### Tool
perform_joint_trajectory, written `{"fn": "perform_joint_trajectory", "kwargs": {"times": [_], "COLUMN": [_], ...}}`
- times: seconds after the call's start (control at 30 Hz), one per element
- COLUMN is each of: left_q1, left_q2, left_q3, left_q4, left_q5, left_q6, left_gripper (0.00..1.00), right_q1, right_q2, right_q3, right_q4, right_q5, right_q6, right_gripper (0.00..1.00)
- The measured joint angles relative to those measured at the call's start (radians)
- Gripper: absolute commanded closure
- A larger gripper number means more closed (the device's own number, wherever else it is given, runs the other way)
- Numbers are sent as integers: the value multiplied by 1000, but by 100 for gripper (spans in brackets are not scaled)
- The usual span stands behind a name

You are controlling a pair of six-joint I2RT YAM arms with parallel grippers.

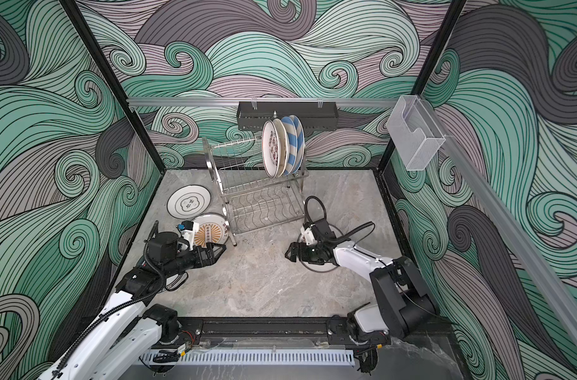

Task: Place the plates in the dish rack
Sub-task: 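Lower the right gripper onto the sunburst plate rim, then push the sunburst plate toward the robot with the right gripper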

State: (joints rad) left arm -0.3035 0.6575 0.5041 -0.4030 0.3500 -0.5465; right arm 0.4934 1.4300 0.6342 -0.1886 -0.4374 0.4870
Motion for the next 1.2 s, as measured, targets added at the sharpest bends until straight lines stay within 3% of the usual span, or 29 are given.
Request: {"fn": "perform_joint_trajectory", "kwargs": {"times": [0.47, 0.73, 1.2], "left_q1": [0, 0, 0], "left_q2": [0, 0, 0], "left_q3": [0, 0, 0], "left_q4": [0, 0, 0], "left_q5": [2, 2, 2], "left_q6": [0, 0, 0], "left_gripper": [2, 1, 1], "right_q1": [188, 222, 245], "right_q2": [84, 125, 93], "right_q3": [43, 68, 97], "right_q4": [112, 160, 33], "right_q5": [-43, -52, 21], "right_q6": [145, 177, 152], "right_gripper": [1, 1, 0]}}
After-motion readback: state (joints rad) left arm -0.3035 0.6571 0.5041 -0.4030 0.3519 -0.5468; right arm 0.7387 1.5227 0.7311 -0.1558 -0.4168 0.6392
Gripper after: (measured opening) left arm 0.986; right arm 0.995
